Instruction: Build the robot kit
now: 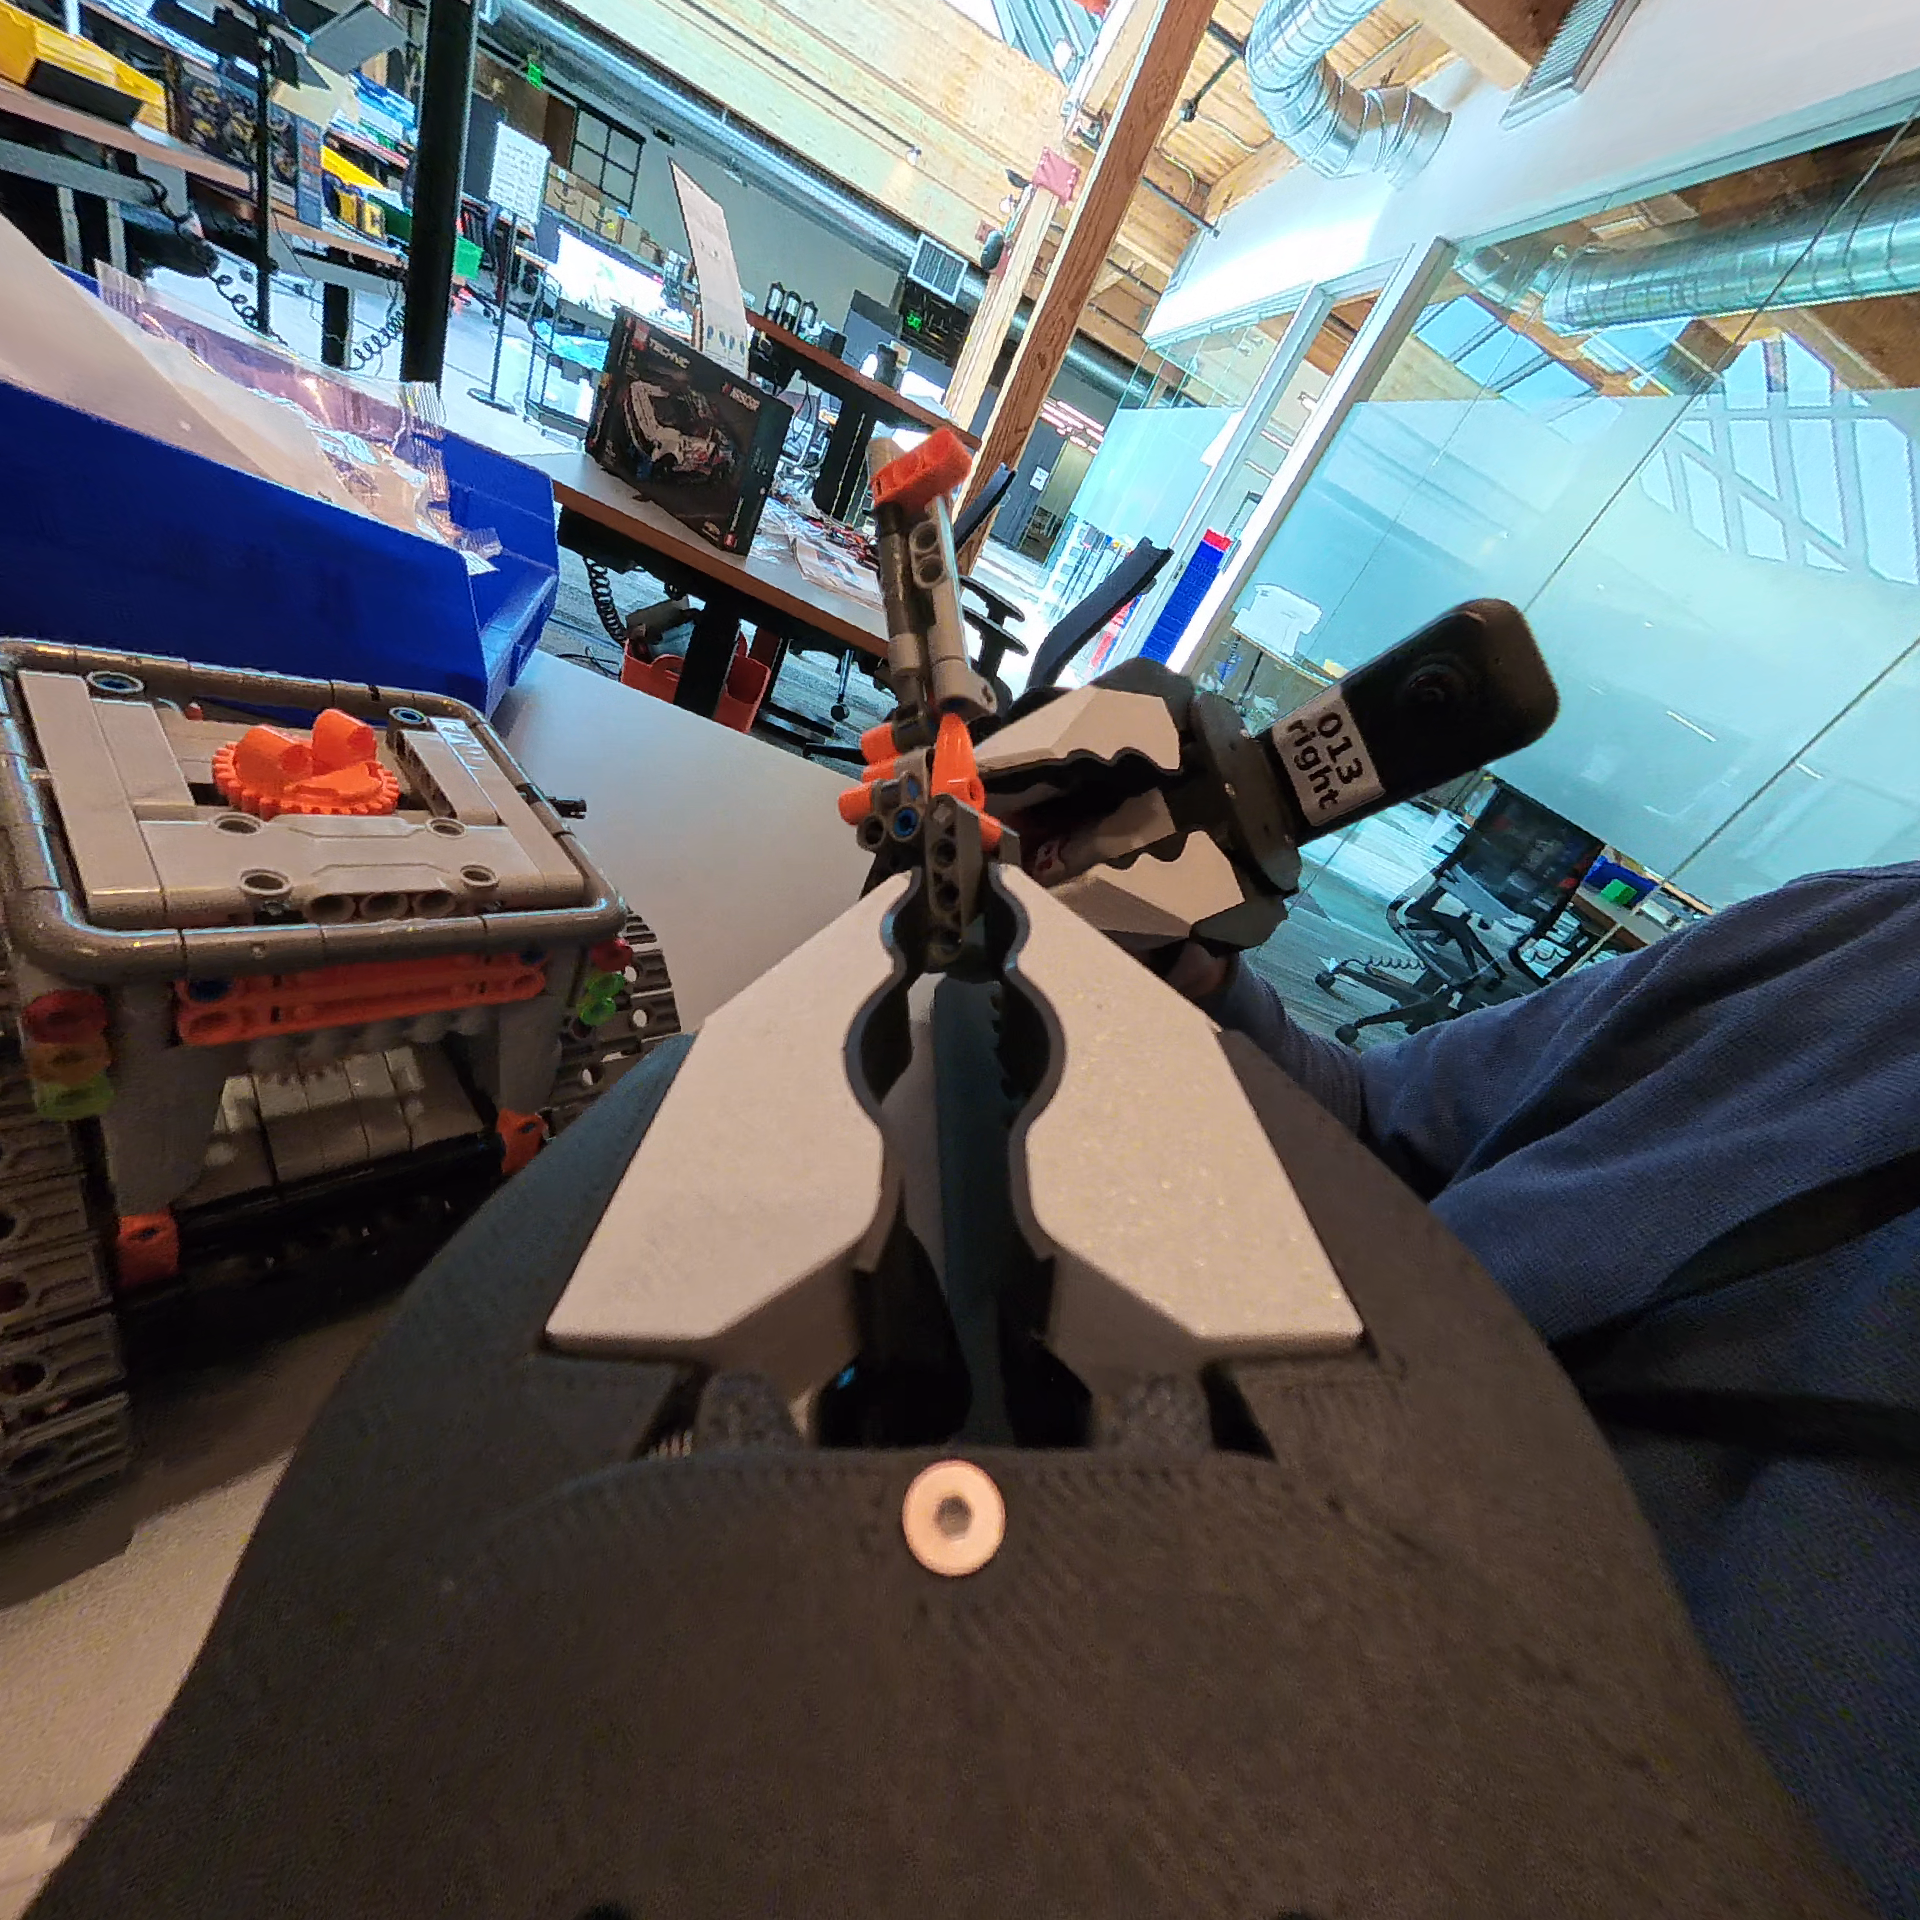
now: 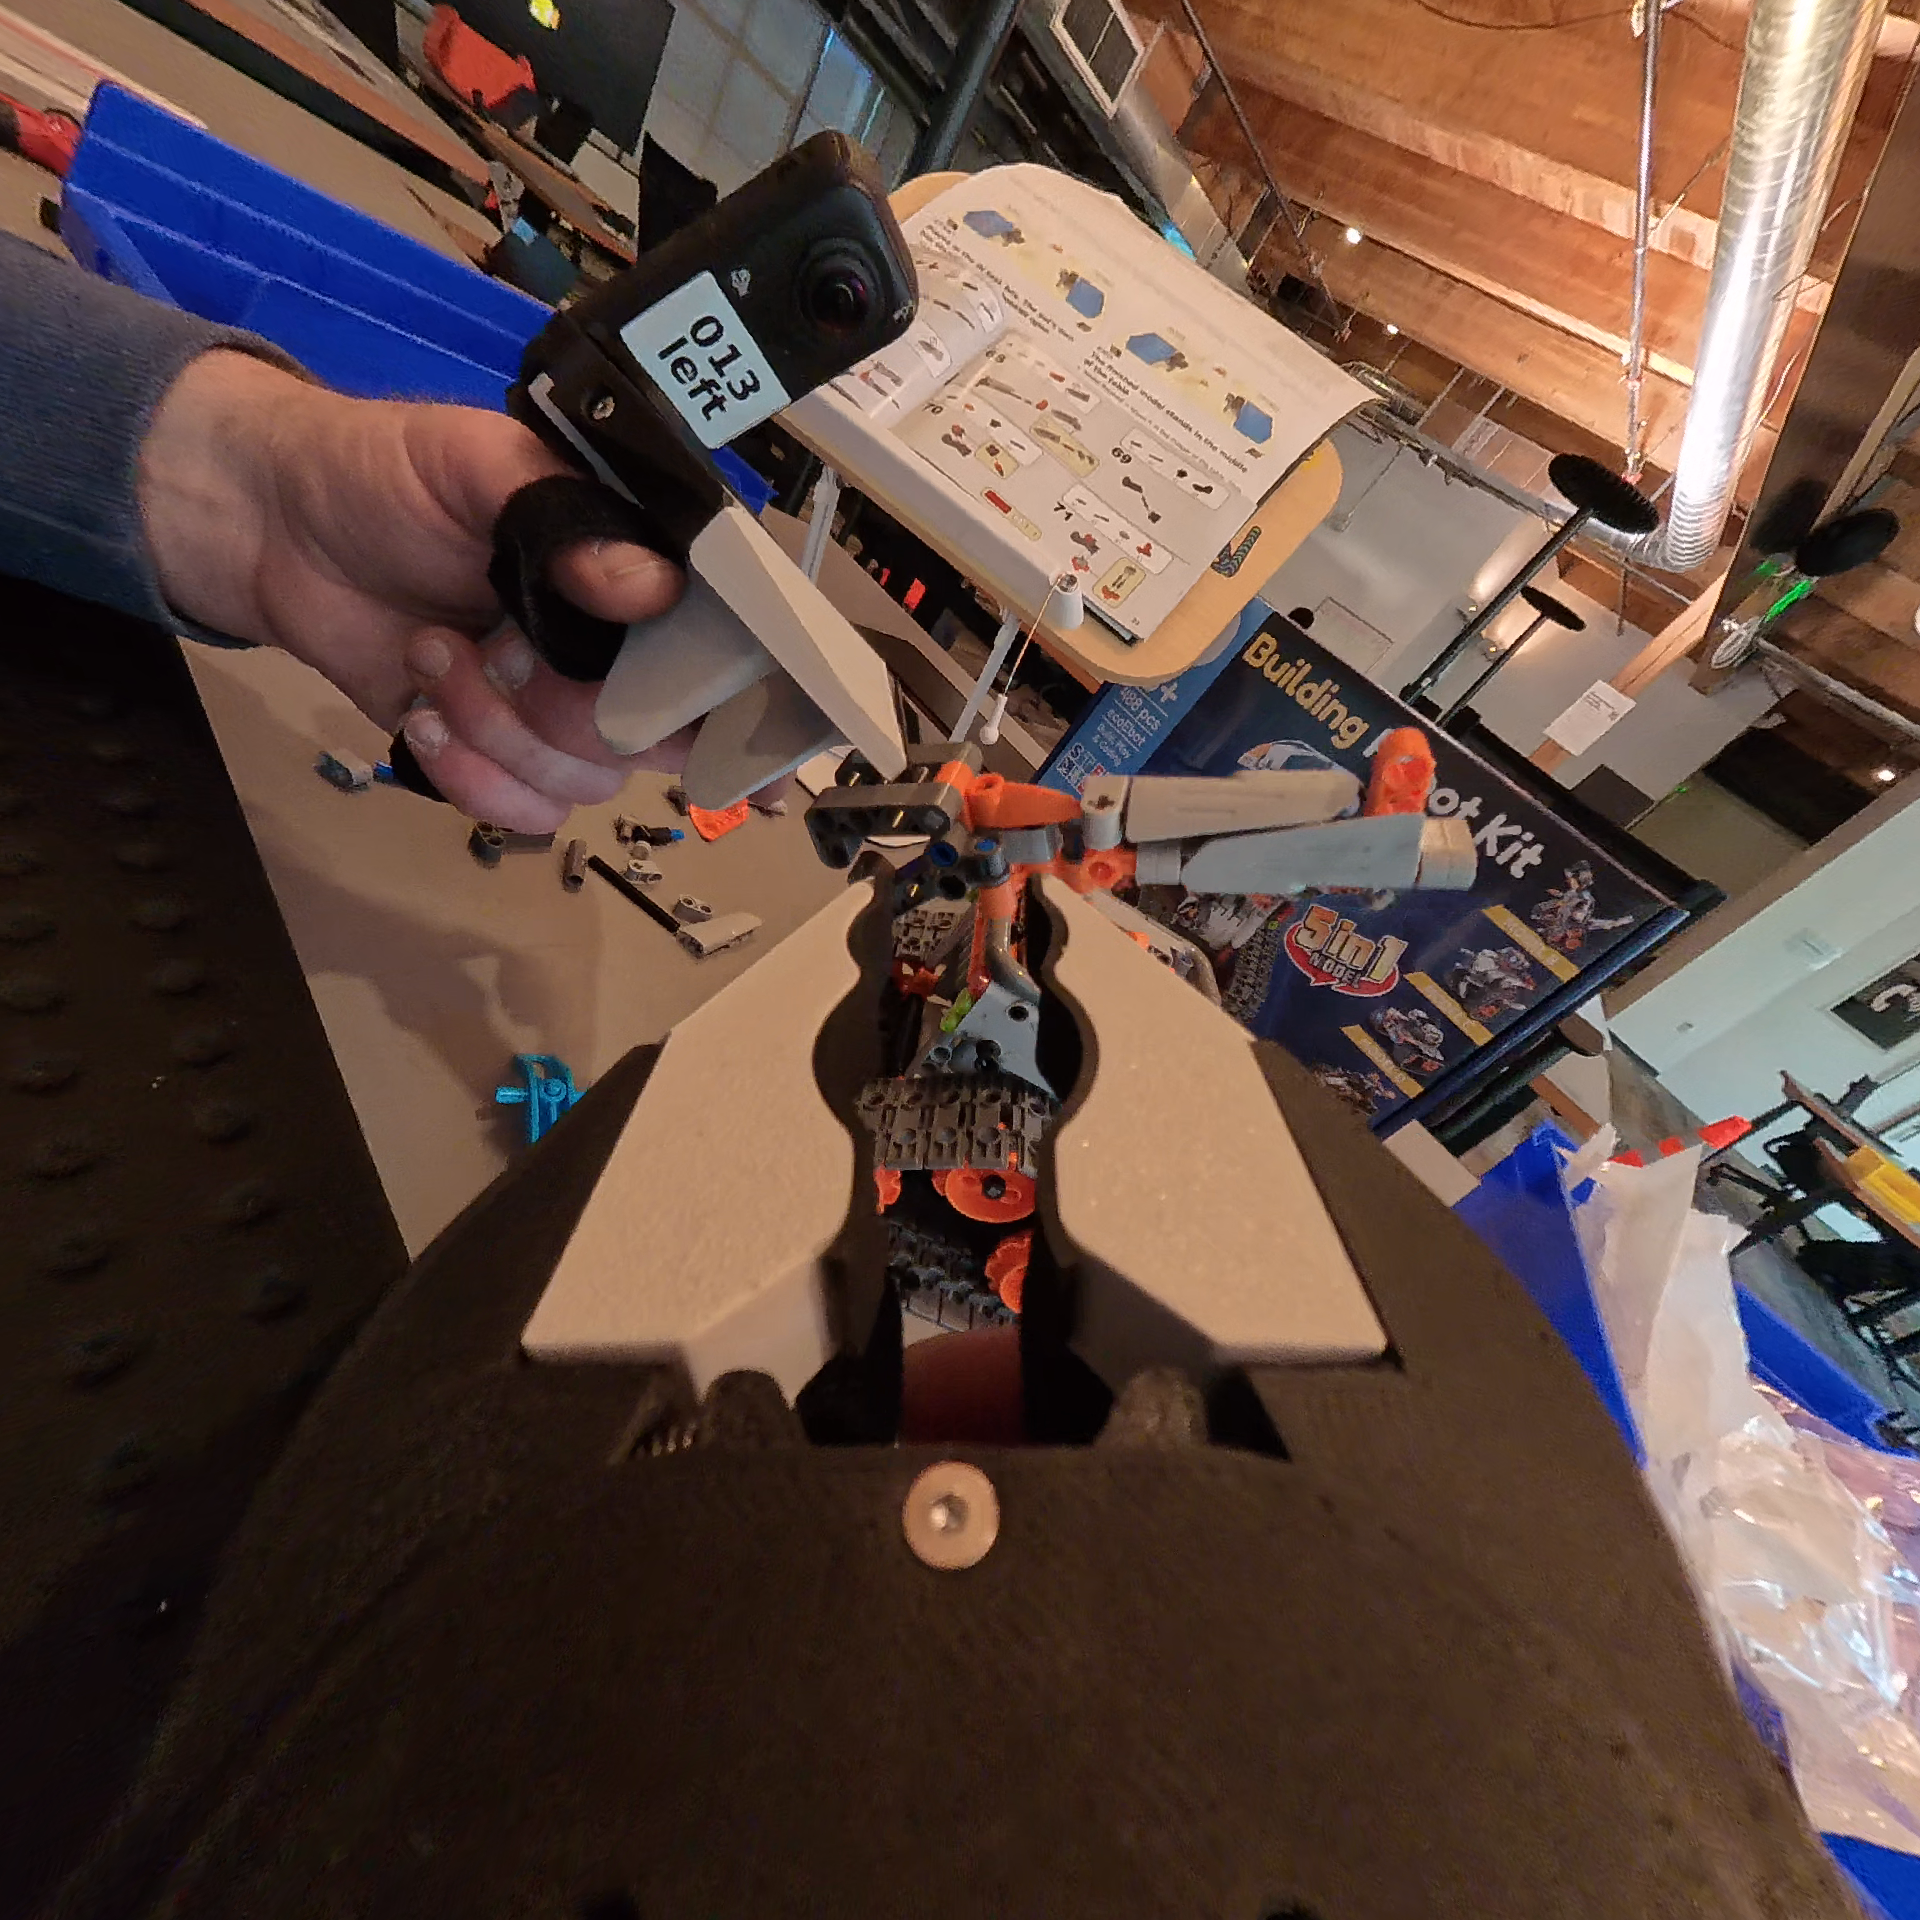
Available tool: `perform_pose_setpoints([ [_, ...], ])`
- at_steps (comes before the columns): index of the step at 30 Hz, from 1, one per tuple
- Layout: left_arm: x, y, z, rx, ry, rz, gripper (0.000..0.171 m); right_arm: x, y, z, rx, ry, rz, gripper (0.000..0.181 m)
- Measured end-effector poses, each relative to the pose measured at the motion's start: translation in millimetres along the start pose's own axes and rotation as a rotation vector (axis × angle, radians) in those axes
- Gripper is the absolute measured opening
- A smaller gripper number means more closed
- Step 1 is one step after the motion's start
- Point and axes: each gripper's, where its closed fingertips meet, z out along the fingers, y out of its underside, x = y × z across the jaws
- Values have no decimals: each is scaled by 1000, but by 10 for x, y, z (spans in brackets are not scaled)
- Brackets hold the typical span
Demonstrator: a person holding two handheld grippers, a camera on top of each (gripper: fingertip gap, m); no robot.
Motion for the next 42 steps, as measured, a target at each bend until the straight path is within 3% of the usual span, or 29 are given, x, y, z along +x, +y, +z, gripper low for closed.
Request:
perform_pose_setpoints([
  [9, 26, -19, -7, 5, 12, -4, 8, 87, 110, 26, -14, 32, 57, 35],
  [30, 4, -9, 0, 2, -7, 11, 8, 155, 116, 7, 39, 46, 149, 32],
  [38, -71, 43, -5, -30, -28, 3, 8, 490, 44, -213, 116, 93, 261, 35],
  [42, -113, 126, 28, -70, -37, -13, 8, 654, 73, -241, 85, 97, 258, 39],
])
